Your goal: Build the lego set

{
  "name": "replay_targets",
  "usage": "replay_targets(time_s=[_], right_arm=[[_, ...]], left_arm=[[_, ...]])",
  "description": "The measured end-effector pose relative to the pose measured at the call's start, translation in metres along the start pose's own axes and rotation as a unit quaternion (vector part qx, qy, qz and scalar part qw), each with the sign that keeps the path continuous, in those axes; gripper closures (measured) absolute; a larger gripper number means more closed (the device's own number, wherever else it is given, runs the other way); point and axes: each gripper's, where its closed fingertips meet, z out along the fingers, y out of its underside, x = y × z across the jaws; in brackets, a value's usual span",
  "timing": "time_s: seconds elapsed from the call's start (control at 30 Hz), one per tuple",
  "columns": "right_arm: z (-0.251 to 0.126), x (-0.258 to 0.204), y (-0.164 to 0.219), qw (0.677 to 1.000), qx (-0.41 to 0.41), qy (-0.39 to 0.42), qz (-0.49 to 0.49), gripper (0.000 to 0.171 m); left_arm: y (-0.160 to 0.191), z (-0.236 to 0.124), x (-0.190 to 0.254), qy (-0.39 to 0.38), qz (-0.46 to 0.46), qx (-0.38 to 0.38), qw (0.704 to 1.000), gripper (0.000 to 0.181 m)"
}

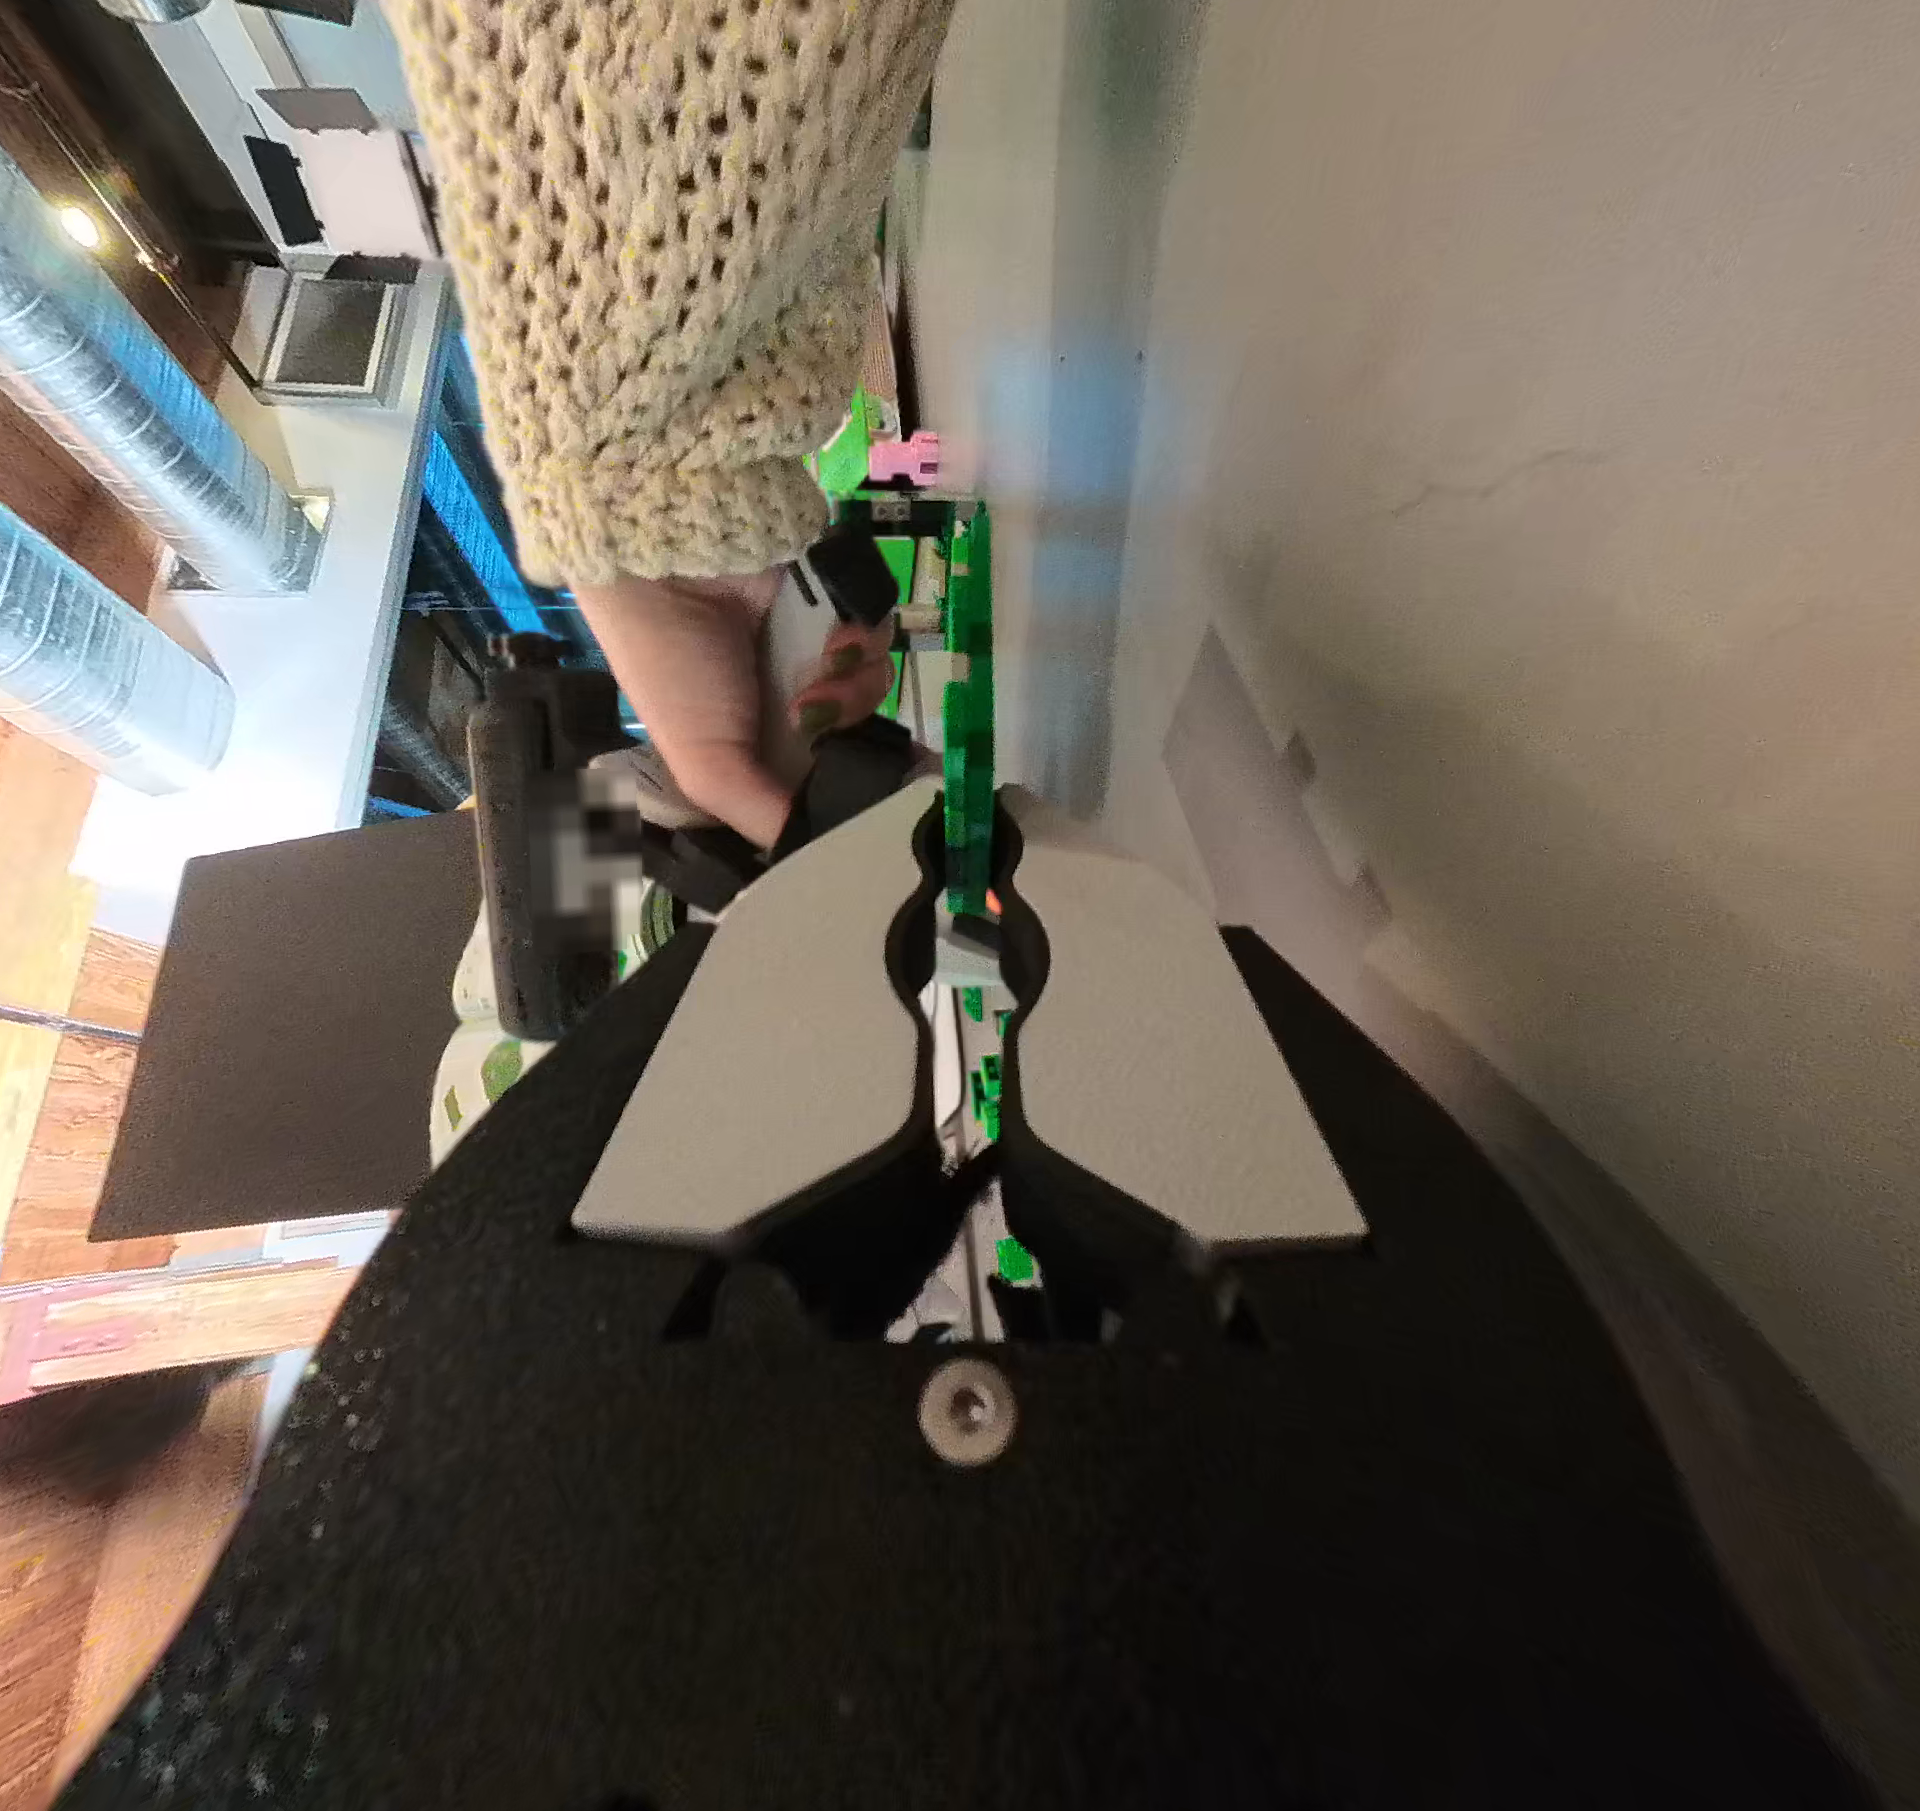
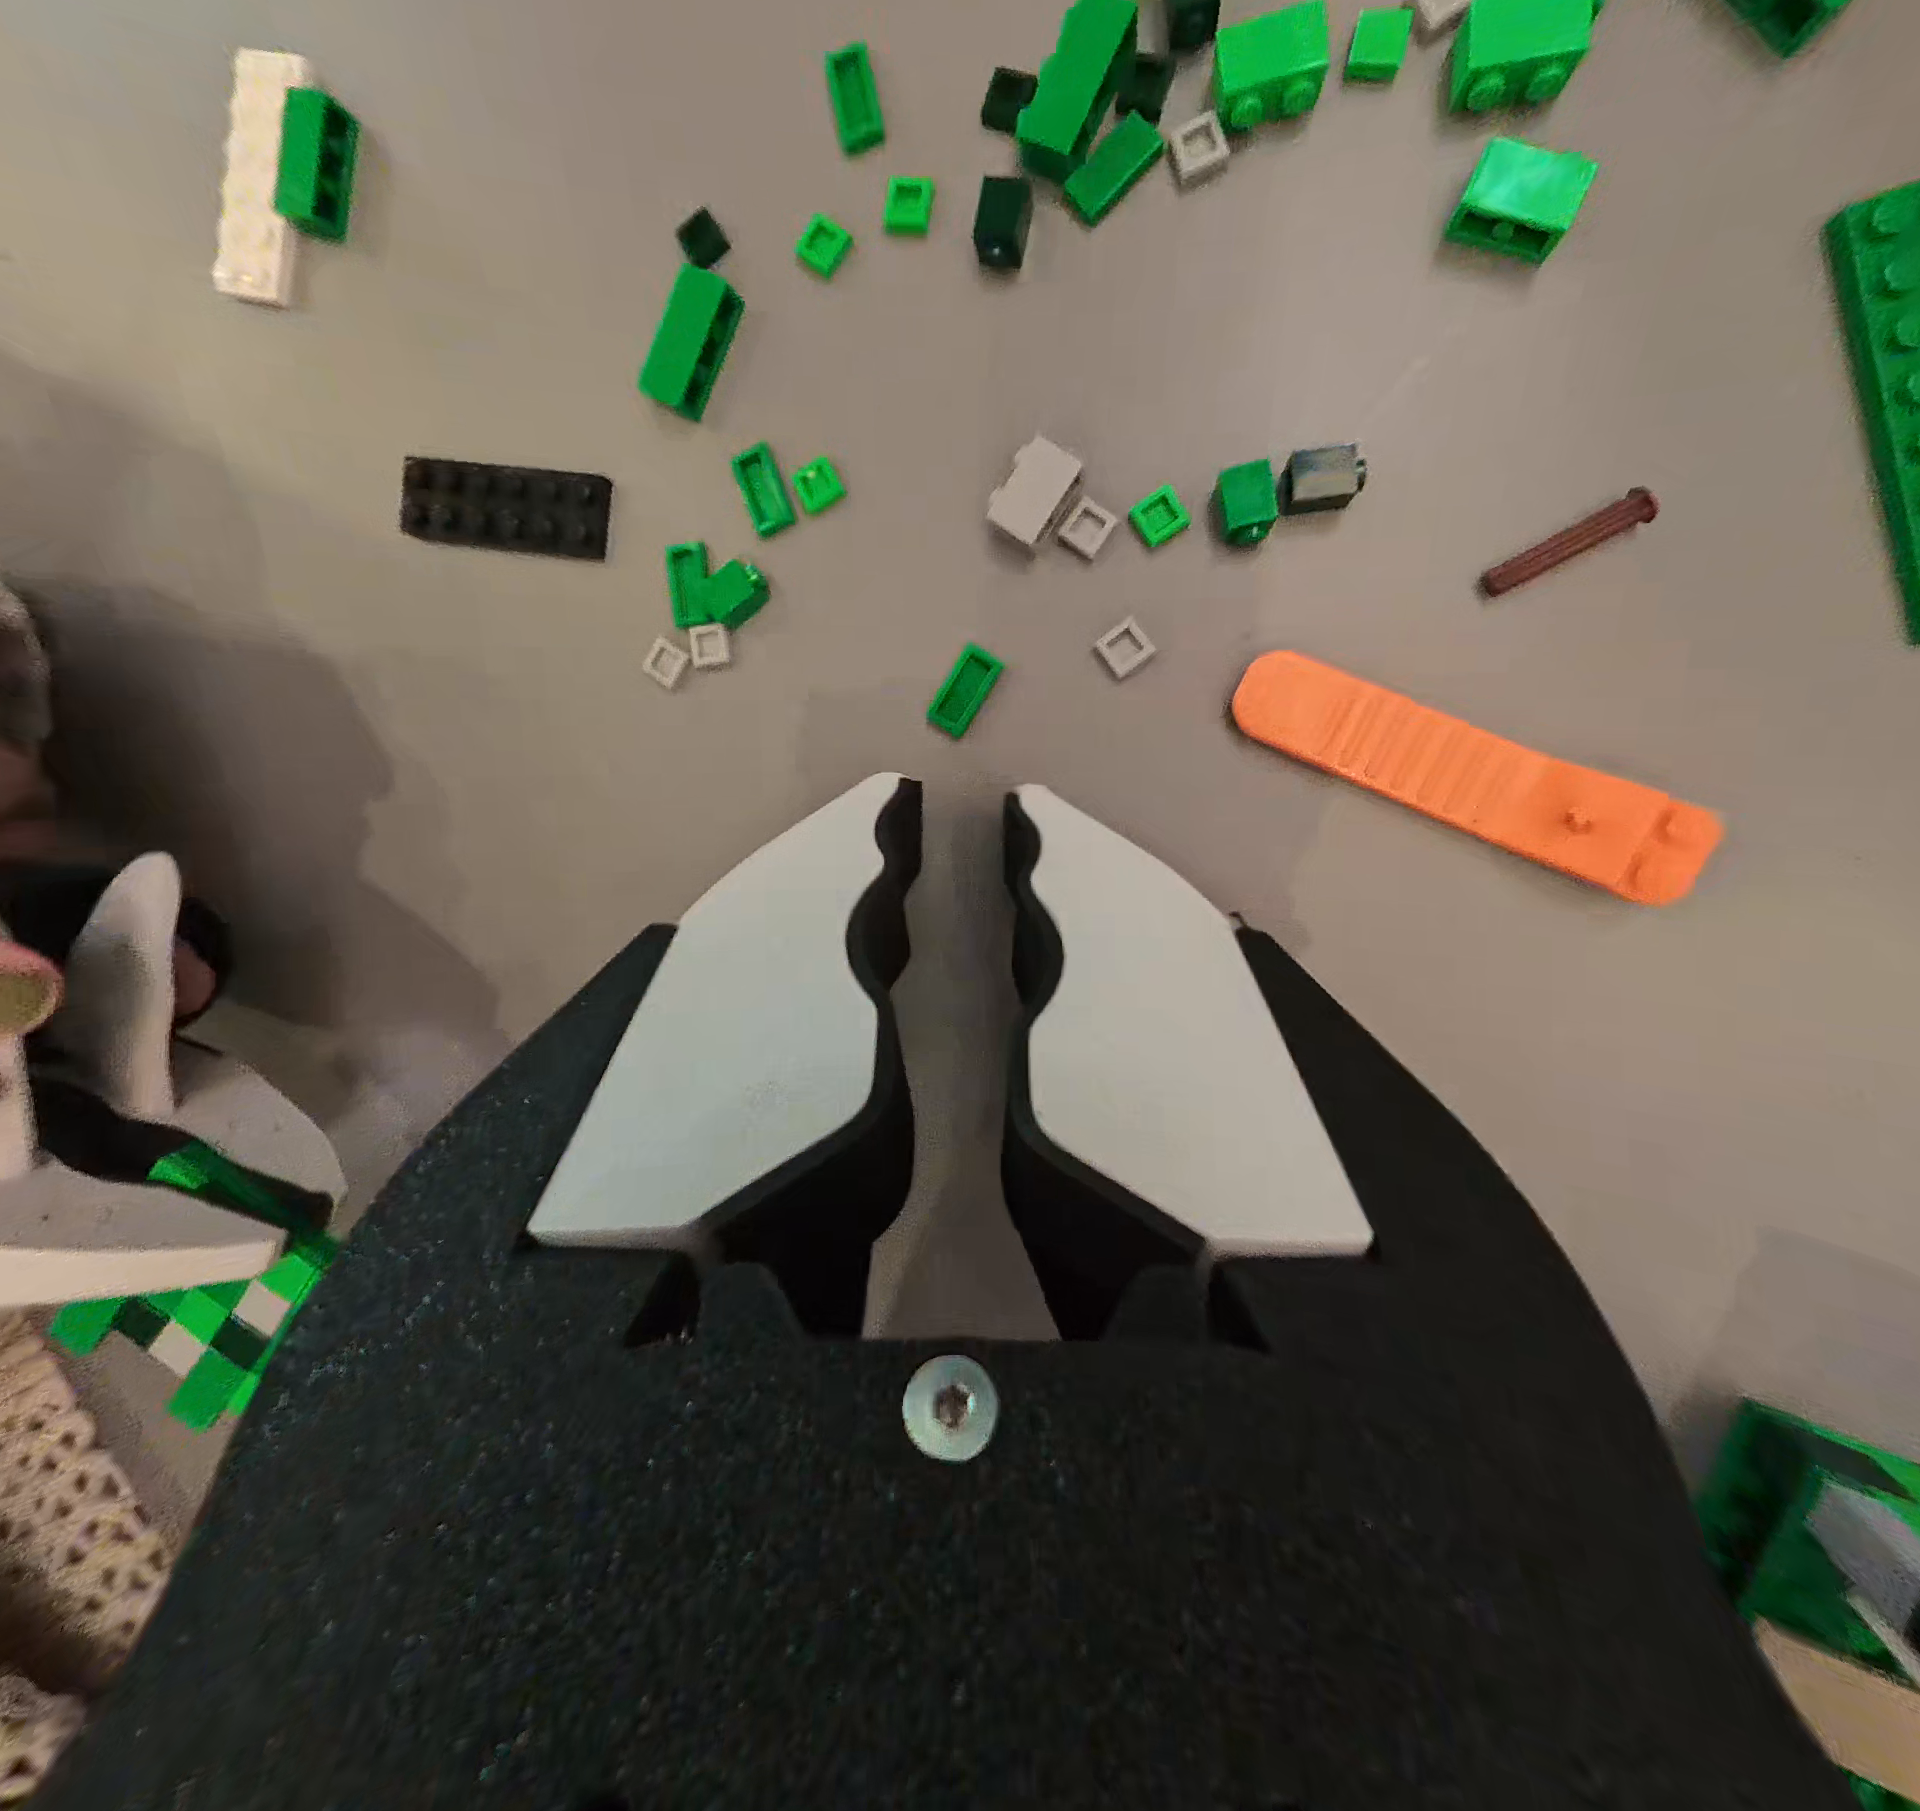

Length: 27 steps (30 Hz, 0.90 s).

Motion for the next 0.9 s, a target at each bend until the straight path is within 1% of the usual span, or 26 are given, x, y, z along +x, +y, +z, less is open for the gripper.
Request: replay_targets(time_s=[0.03, 0.23, 0.37, 0.47, 0.57, 0.63, 0.7, 0.77, 0.83, 0.9], right_arm=[[0.001, 0.001, -0.001, 1.000, -0.016, 0.004, 0.000, 0.155], [0.009, 0.003, -0.013, 0.996, -0.081, 0.026, 0.007, 0.156], [0.016, 0.001, -0.010, 0.991, -0.126, 0.038, -0.003, 0.156], [0.017, 0.000, -0.011, 0.989, -0.141, 0.050, -0.013, 0.155], [0.017, 0.006, -0.011, 0.985, -0.152, 0.071, -0.029, 0.164], [0.015, 0.008, -0.008, 0.983, -0.163, 0.075, -0.048, 0.164], [0.008, 0.012, -0.002, 0.976, -0.183, 0.078, -0.089, 0.164], [-0.005, 0.013, 0.011, 0.968, -0.211, 0.059, -0.124, 0.164], [-0.023, 0.011, 0.033, 0.955, -0.266, 0.027, -0.129, 0.164], [-0.044, 0.015, 0.059, 0.935, -0.331, 0.022, -0.124, 0.164]], left_arm=[[0.000, 0.000, 0.000, 0.000, -0.006, 0.002, 1.000, 0.175], [-0.002, 0.001, 0.003, 0.012, -0.010, 0.004, 1.000, 0.175], [-0.001, 0.000, 0.002, 0.011, -0.007, 0.001, 1.000, 0.175], [-0.001, 0.000, 0.002, 0.013, -0.009, 0.003, 1.000, 0.175], [-0.001, 0.000, 0.003, 0.015, -0.005, 0.001, 1.000, 0.175], [0.001, -0.001, 0.003, 0.014, -0.004, -0.003, 1.000, 0.175], [0.007, -0.001, 0.003, 0.018, -0.002, -0.014, 1.000, 0.175], [0.017, -0.002, 0.002, 0.016, 0.005, -0.032, 0.999, 0.175], [0.026, -0.003, 0.001, 0.017, 0.004, -0.047, 0.999, 0.175], [0.030, -0.003, 0.001, 0.020, -0.001, -0.054, 0.998, 0.175]])
